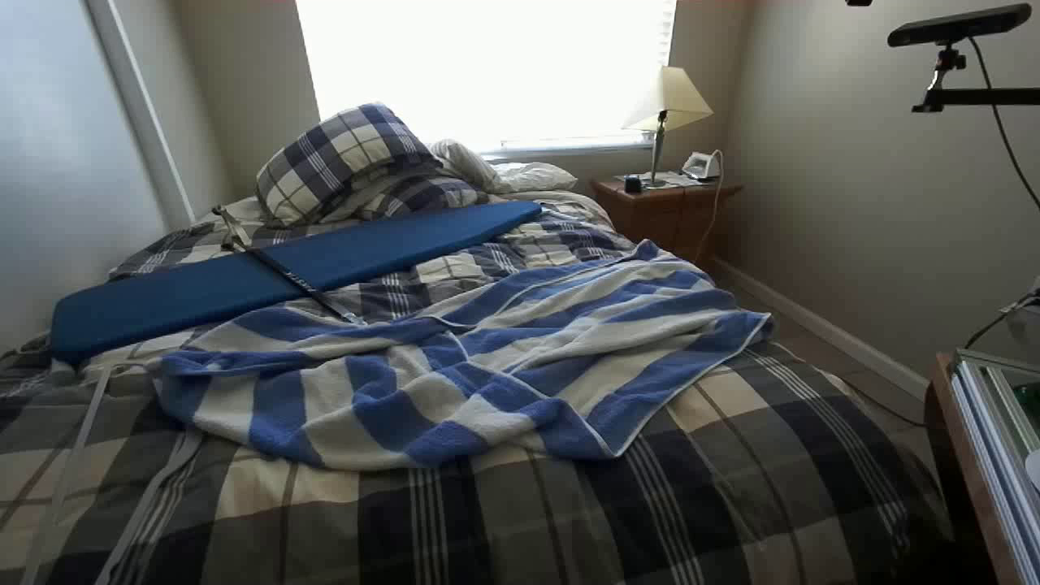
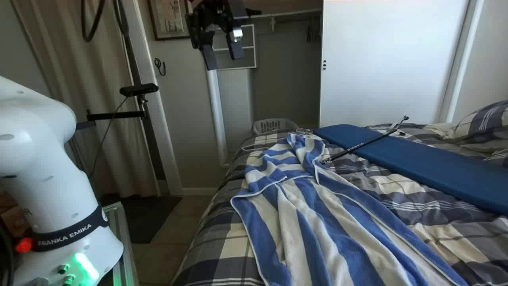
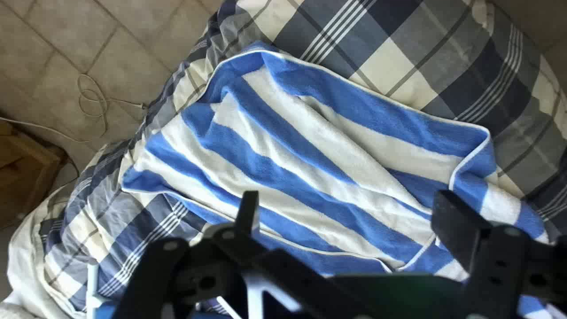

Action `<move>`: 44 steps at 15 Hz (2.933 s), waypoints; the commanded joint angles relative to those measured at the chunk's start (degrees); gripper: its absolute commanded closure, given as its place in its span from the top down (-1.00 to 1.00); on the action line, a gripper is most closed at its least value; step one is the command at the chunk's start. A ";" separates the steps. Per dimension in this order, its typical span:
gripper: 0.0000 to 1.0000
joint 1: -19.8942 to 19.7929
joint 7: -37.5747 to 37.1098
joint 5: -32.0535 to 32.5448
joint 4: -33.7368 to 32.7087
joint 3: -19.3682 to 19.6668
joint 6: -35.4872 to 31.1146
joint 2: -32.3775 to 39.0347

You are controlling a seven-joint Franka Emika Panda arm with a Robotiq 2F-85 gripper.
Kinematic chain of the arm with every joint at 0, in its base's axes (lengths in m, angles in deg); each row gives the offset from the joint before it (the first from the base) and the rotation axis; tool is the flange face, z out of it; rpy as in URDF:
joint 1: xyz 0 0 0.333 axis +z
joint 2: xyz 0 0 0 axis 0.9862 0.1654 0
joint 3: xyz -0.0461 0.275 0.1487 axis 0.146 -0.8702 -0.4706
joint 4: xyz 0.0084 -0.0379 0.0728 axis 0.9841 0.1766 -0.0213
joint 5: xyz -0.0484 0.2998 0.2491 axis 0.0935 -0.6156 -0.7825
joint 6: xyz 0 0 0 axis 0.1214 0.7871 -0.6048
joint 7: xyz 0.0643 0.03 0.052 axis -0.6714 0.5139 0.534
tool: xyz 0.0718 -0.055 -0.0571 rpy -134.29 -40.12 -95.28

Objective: Fold the striped blue and white towel in half from left to right

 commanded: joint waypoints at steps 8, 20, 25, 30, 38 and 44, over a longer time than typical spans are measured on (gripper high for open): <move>1.00 0.65 -0.32 0.31 -0.24 0.40 0.30 -0.06; 1.00 16.77 10.35 -22.84 -2.57 6.12 -24.04 18.26; 1.00 28.34 23.53 -44.62 -4.70 15.94 -26.54 30.85; 1.00 33.14 35.33 -64.97 -12.73 23.86 -13.11 47.10; 1.00 12.97 35.41 -67.24 -15.74 4.79 -7.35 54.63; 1.00 12.95 35.41 -67.34 -16.72 4.72 -6.86 54.84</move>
